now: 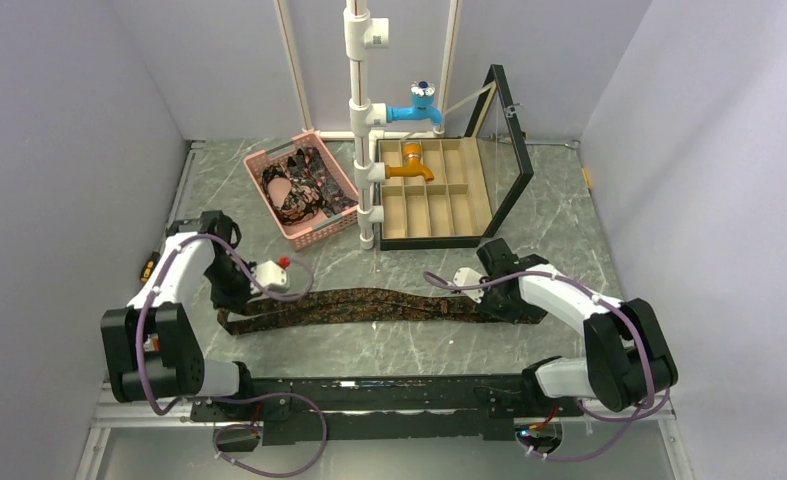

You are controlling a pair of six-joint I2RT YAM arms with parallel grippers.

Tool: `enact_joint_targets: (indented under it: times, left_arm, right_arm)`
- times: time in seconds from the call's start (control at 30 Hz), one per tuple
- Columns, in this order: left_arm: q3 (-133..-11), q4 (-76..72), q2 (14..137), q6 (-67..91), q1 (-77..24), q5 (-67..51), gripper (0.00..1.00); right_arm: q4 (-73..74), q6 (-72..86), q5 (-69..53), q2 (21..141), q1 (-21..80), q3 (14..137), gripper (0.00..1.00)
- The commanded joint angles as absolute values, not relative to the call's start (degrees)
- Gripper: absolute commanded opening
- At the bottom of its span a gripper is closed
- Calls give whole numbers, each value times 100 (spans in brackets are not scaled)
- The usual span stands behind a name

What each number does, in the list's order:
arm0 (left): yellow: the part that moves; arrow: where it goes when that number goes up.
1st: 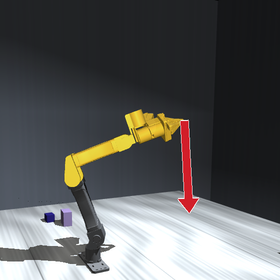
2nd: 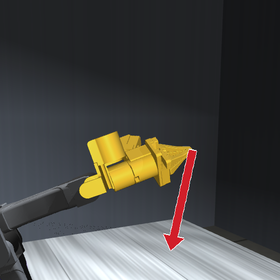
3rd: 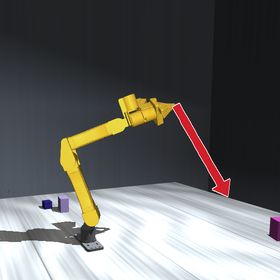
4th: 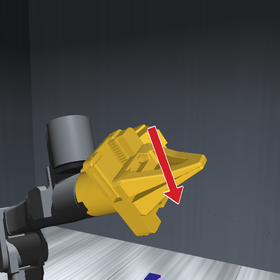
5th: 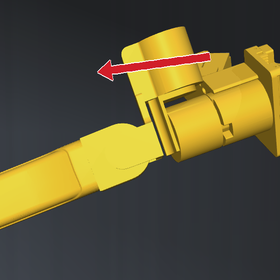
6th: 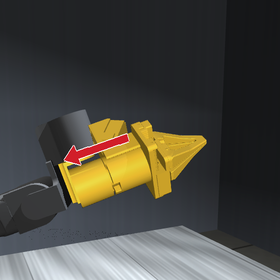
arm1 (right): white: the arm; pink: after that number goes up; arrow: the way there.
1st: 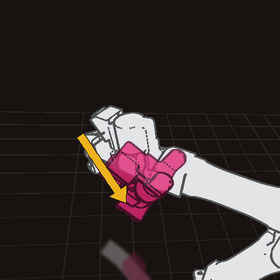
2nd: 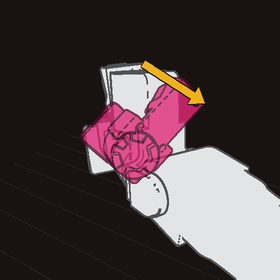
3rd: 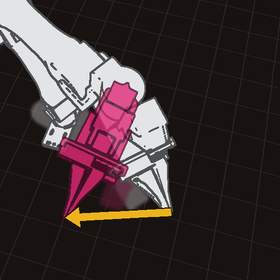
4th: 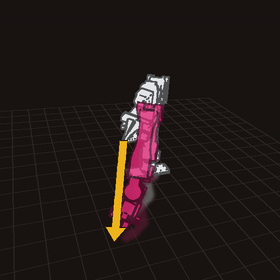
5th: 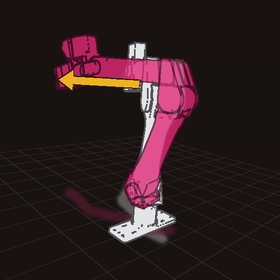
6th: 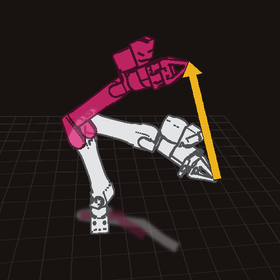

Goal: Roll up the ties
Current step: Flatten out the tie at the center of the board.

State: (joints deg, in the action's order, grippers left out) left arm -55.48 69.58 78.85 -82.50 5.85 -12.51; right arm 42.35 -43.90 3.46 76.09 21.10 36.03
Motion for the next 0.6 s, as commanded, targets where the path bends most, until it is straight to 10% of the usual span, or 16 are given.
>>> enact_joint_targets:
  times: [0.0,0.13,0.43,0.57]
  left_arm:
    - [-4844,7478,7654,-9196,654,-856,0]
    - [-4322,6659,7769,-9061,659,-528,2]
    - [-4878,6007,8114,-8356,669,-1020,48]
    - [-5458,6483,7851,-8150,626,-1953,88]
  right_arm:
    - [4101,-4646,460,7645,2048,3198,0]
    - [4212,-4690,406,7563,2048,3170,0]
    - [4462,-4698,416,7413,2033,3455,0]
    - [4993,-4554,120,7115,1950,4037,34]
